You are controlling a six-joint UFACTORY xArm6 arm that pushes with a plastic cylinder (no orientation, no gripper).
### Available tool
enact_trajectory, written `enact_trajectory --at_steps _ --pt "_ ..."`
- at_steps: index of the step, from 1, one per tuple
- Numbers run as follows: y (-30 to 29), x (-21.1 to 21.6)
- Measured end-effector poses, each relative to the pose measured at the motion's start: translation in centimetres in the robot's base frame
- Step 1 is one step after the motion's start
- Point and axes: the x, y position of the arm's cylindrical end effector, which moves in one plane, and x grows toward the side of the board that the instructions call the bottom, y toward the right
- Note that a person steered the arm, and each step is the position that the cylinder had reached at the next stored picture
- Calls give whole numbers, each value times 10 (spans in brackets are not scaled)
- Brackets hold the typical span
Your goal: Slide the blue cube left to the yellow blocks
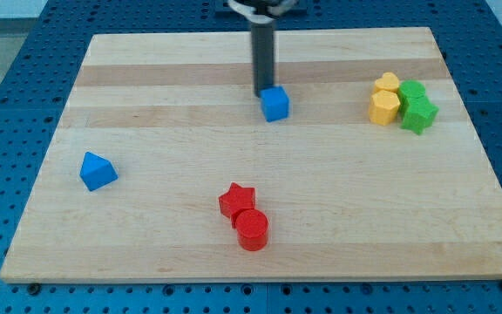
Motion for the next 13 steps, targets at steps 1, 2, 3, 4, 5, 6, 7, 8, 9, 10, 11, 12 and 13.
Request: enact_trajectory --at_steps 1,2,3,4,5,6,7,8,9,10,11,12,13 --pt "22 7" --pt "9 -17" --pt "-28 -29" --pt "-56 -32" --pt "-59 3" --pt "-59 6" --pt "-24 48" --pt "-21 49" --pt "-21 49" --pt "0 52" --pt "50 72" --pt "99 92" --pt "105 96"
